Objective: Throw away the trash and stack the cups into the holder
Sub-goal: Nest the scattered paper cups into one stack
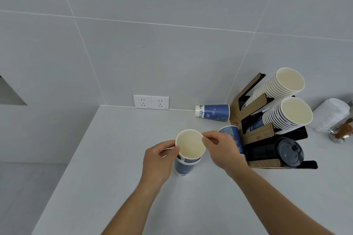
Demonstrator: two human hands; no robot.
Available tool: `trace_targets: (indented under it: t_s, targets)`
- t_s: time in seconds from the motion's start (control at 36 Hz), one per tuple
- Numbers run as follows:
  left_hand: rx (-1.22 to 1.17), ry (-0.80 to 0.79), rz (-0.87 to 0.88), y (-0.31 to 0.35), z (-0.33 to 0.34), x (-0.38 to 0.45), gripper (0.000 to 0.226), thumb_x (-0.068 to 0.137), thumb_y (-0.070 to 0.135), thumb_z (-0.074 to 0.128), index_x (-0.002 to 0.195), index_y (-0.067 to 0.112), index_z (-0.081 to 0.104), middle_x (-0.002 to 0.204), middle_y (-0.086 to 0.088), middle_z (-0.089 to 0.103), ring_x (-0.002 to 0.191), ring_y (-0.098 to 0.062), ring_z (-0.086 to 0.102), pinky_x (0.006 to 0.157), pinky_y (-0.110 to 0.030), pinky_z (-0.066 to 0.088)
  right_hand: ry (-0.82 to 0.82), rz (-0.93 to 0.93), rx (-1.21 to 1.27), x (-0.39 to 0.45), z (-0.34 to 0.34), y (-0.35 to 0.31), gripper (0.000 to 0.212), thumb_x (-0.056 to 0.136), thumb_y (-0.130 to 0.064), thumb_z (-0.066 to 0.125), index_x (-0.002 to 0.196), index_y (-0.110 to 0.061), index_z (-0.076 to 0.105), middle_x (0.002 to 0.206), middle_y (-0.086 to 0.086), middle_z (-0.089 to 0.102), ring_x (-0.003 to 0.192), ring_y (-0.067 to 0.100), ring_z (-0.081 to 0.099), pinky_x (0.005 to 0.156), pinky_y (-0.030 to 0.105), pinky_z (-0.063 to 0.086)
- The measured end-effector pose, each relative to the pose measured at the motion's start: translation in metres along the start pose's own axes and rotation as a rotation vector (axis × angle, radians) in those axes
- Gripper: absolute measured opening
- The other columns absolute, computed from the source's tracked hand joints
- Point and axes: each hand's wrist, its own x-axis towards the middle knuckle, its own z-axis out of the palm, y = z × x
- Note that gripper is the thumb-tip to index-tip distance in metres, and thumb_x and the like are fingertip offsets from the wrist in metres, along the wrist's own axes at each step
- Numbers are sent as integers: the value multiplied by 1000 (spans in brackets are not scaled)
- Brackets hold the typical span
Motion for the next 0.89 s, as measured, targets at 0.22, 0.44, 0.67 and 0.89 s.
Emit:
trace_targets:
  t_s: [0.22, 0.44, 0.67, 0.89]
  targets:
    - [-31, -9, -52, -12, 6, 7, 21, 86, 8, 69, 103, 18, 77, 108, 3, 75, 97, -8, 69, 74, -11, 50, -62, 43, -63, 8, 8, 16, 23, 96, -23, 55, 116, -23, 68, 107, -9, 66, 98, 16, 63, 82, 26, 52]
    - [-60, -29, -73, -23, 9, 10, 30, 89, 8, 67, 117, 16, 72, 118, -1, 73, 109, -19, 67, 99, -37, 53, -79, 104, 129, 16, 17, 31, 16, 93, -21, 61, 102, -27, 71, 97, -10, 74, 90, 14, 71, 87, 37, 60]
    - [-85, -44, -74, -28, 7, 16, 26, 88, 7, 68, 106, 25, 75, 112, 2, 74, 106, -20, 69, 98, -42, 54, -74, 127, 209, 19, 21, 36, 16, 93, -24, 61, 105, -30, 71, 102, -10, 74, 93, 15, 70, 88, 36, 59]
    - [-81, -36, -63, -28, 7, 17, 26, 88, 8, 68, 98, 31, 74, 112, 2, 75, 106, -21, 69, 97, -43, 54, -61, 96, 257, 15, 24, 35, 16, 95, -21, 59, 96, -34, 68, 97, -11, 73, 92, 17, 69, 85, 32, 59]
